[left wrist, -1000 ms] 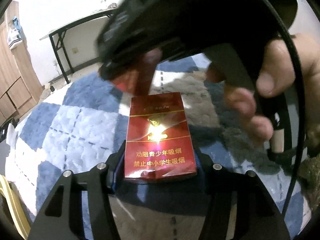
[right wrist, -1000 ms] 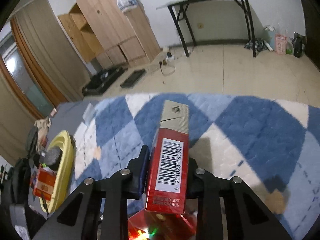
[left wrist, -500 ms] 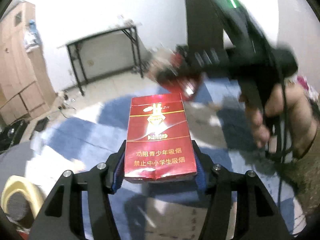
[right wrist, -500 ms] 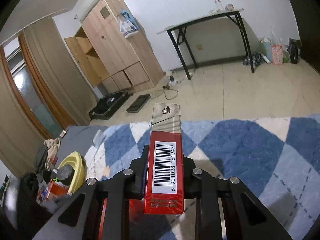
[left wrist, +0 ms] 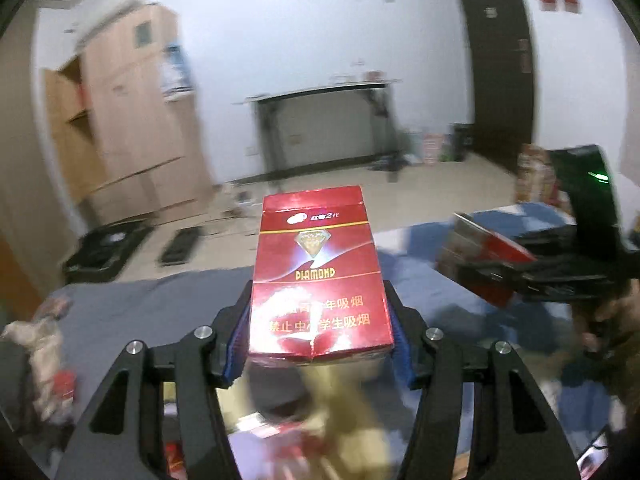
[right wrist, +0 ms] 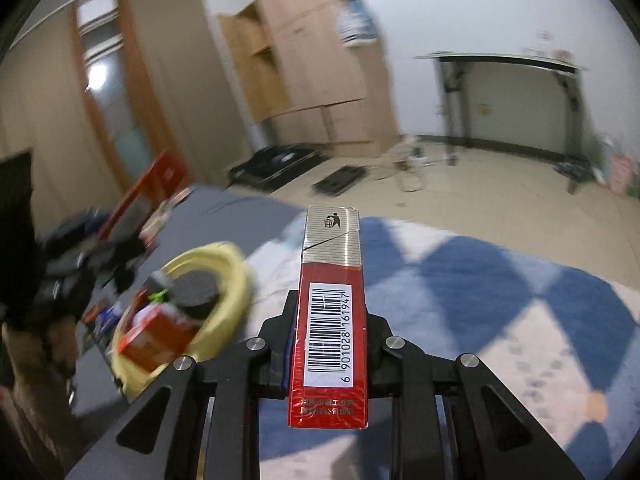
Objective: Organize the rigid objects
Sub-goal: 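Carry both red boxes to the yellow tray and release them inside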
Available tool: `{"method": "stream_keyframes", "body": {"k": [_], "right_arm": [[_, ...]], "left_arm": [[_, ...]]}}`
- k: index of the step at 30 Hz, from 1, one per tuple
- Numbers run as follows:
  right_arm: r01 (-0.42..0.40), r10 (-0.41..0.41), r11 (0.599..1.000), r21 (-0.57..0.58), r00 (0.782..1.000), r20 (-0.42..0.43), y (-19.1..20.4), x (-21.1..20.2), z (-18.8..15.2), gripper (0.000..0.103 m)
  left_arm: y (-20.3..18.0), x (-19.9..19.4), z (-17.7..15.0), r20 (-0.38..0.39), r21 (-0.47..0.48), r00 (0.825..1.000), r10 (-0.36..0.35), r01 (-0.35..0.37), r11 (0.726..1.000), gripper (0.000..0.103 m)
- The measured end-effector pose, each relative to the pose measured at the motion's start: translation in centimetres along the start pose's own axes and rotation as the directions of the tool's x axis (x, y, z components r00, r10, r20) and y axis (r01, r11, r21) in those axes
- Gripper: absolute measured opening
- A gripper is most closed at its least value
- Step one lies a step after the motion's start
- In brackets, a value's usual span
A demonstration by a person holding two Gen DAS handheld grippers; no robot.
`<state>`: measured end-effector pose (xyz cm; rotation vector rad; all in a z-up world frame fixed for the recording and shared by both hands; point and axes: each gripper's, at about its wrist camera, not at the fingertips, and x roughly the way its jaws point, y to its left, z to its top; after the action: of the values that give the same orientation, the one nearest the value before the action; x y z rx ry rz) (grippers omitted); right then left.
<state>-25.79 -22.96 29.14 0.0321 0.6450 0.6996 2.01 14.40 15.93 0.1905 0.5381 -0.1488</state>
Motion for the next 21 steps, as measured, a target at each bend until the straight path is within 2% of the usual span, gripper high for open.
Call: {"method": "stream_keyframes", "body": {"k": [5, 8, 11, 15, 18, 21], "right_arm": [[-0.117, 0.107, 0.990, -0.083, 0.988, -0.108, 6.4, 4.3, 0.4, 0.022], [-0.159, 0.143, 0.984, -0.078, 0.972, -0.187, 8.8, 7.2, 0.0, 0.022], [-0.160, 0.131, 0.982, -0.095, 0.956, -0.262, 10.7, 10.6, -0.2, 0.022], [-0.157, 0.119, 0.981, -0.111, 0.949, -0.291, 11.9, 13.5, -0.2, 0.022], [-0.165, 0.124, 0.979, -0.117, 0.946, -0.299, 12.5, 14.9, 0.1, 0.022], [-0.193, 0.150, 0.974, -0.116, 0.939, -0.310, 12.9, 15.0, -0.6, 0.022]], "left_arm": [[5.5, 1.2, -3.6, -0.077, -0.076, 0.993, 0.094, -0.100, 0.992, 0.059], [7.3, 4.1, -4.9, -0.121, -0.152, 0.990, 0.076, -0.094, 0.984, 0.059], [7.8, 6.3, -6.8, -0.187, -0.171, 0.979, 0.079, -0.112, 0.979, 0.059], [9.6, 7.8, -7.9, -0.245, -0.249, 0.969, 0.038, -0.101, 0.963, 0.059], [9.9, 8.9, -8.2, -0.278, -0.249, 0.960, 0.045, -0.117, 0.961, 0.059], [9.8, 9.8, -8.4, -0.287, -0.250, 0.958, 0.027, -0.102, 0.963, 0.059]]}}
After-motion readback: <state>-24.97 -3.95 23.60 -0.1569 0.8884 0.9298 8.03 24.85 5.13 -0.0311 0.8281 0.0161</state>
